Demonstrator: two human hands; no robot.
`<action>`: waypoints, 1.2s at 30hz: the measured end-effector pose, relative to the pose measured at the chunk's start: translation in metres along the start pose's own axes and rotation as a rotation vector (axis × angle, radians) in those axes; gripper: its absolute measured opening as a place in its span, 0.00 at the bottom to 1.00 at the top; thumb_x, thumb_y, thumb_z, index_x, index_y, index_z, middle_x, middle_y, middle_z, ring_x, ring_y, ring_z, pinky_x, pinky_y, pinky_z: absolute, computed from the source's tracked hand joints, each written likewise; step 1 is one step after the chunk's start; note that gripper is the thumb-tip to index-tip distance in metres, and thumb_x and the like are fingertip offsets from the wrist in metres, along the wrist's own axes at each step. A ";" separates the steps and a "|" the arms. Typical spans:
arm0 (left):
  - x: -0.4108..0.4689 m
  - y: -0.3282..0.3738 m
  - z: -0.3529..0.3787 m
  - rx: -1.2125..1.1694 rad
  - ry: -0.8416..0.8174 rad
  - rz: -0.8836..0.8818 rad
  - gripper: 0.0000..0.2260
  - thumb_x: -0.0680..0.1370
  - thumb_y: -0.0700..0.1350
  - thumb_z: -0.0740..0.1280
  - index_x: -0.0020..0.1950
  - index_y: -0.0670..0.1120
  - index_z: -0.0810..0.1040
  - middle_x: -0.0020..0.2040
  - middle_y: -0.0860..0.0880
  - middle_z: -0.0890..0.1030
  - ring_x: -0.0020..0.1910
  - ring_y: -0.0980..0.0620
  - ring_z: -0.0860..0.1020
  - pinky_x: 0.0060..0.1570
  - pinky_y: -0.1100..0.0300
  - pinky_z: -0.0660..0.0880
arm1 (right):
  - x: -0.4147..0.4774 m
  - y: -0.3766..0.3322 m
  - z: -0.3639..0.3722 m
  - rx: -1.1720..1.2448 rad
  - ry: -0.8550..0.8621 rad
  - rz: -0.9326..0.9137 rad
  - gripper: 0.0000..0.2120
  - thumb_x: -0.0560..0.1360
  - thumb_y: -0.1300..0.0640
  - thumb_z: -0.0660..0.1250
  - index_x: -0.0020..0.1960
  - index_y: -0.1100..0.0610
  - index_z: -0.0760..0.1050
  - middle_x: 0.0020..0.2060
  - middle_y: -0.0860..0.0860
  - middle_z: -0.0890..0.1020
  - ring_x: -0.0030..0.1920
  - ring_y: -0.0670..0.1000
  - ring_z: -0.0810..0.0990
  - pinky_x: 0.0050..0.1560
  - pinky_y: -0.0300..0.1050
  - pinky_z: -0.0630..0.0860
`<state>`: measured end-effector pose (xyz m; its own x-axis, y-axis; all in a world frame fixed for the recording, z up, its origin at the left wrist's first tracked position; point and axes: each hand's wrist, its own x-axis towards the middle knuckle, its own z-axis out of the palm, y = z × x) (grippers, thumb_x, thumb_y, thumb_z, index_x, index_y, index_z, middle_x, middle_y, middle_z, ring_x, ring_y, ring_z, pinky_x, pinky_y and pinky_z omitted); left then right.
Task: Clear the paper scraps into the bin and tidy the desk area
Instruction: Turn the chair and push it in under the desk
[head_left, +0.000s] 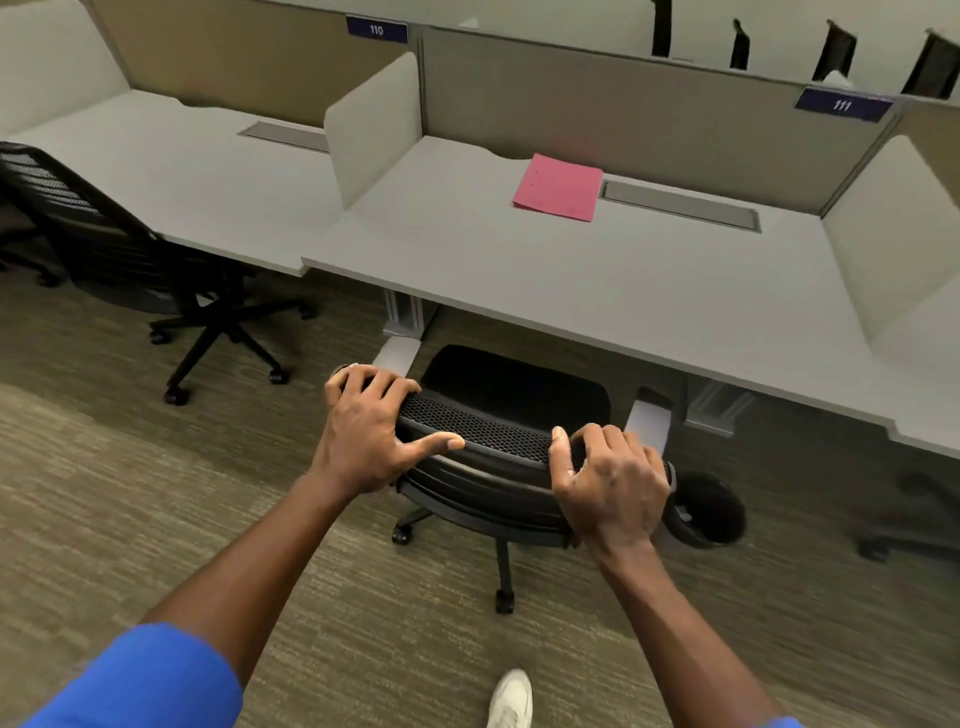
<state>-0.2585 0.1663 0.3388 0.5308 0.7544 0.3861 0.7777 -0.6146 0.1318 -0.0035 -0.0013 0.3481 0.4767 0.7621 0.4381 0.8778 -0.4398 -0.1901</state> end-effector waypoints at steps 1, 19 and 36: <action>0.010 0.000 0.005 -0.003 -0.003 0.000 0.35 0.70 0.83 0.59 0.61 0.58 0.78 0.60 0.57 0.79 0.65 0.51 0.73 0.71 0.46 0.64 | 0.009 0.003 0.005 -0.001 -0.005 -0.002 0.23 0.83 0.37 0.57 0.44 0.51 0.81 0.39 0.49 0.84 0.41 0.51 0.80 0.45 0.49 0.75; 0.152 0.036 0.072 -0.055 0.029 0.001 0.37 0.71 0.83 0.57 0.62 0.55 0.79 0.59 0.56 0.80 0.65 0.50 0.74 0.71 0.46 0.64 | 0.150 0.073 0.063 0.010 0.023 -0.047 0.24 0.82 0.34 0.58 0.46 0.51 0.83 0.39 0.49 0.85 0.42 0.52 0.82 0.47 0.49 0.76; 0.224 0.039 0.102 -0.072 0.027 0.020 0.36 0.71 0.84 0.56 0.58 0.56 0.78 0.56 0.56 0.81 0.61 0.49 0.75 0.64 0.47 0.68 | 0.212 0.094 0.089 0.032 0.125 0.001 0.22 0.79 0.34 0.64 0.43 0.50 0.85 0.36 0.45 0.86 0.38 0.48 0.81 0.38 0.41 0.68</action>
<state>-0.0744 0.3348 0.3376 0.5358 0.7359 0.4141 0.7401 -0.6453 0.1892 0.1849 0.1611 0.3453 0.4697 0.6957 0.5435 0.8793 -0.4236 -0.2176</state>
